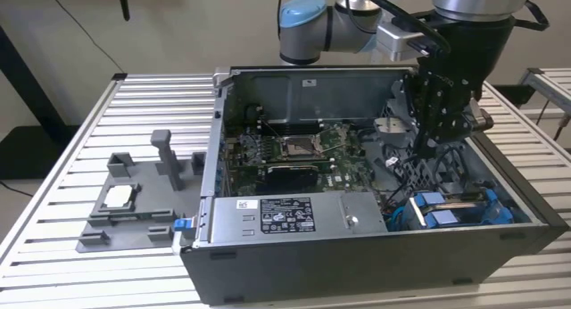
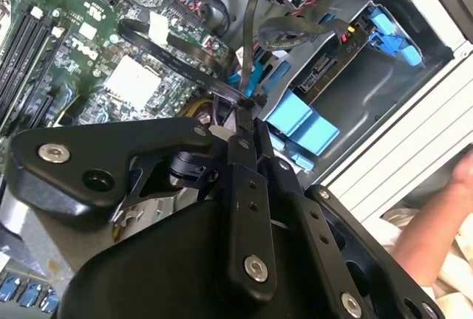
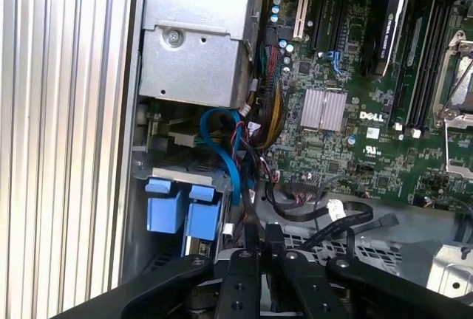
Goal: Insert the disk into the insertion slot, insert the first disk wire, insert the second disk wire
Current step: 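Insert the second disk wire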
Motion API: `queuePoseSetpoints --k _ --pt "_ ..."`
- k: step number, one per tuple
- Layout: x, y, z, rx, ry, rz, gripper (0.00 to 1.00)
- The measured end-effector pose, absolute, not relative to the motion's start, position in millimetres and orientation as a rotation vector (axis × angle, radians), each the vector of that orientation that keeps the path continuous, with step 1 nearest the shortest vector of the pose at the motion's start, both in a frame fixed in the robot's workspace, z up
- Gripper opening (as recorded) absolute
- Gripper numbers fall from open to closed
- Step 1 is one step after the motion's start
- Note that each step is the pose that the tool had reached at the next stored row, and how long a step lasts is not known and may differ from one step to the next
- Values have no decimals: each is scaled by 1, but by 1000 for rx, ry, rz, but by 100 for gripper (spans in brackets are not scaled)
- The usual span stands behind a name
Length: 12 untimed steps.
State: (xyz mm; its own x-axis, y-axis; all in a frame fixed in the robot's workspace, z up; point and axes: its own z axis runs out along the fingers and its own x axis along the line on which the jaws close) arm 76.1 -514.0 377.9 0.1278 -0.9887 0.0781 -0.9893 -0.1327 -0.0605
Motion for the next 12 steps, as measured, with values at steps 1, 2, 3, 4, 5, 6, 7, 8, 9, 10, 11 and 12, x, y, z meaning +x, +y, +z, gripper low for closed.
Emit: queuePoseSetpoints --k 1,2,3,4,5,6,7,8,9,10,11,12 --pt "77 -515 378 2353 -2063 149 16" --pt "78 -517 378 2351 -2061 144 16" --pt "79 -519 378 2349 -2059 139 16" --pt "80 -521 378 2347 -2057 133 15" --pt "80 -524 378 2346 -2056 129 15" --pt "81 -526 377 2344 -2054 125 15" --pt "82 -528 377 2343 -2053 121 15" --pt "83 -531 377 2342 -2052 119 15" --pt "84 -533 377 2341 -2051 116 15" --pt "85 -535 377 2340 -2050 114 15" --pt "85 -536 376 2340 -2049 112 15" --pt "85 -536 377 2339 -2049 110 15"
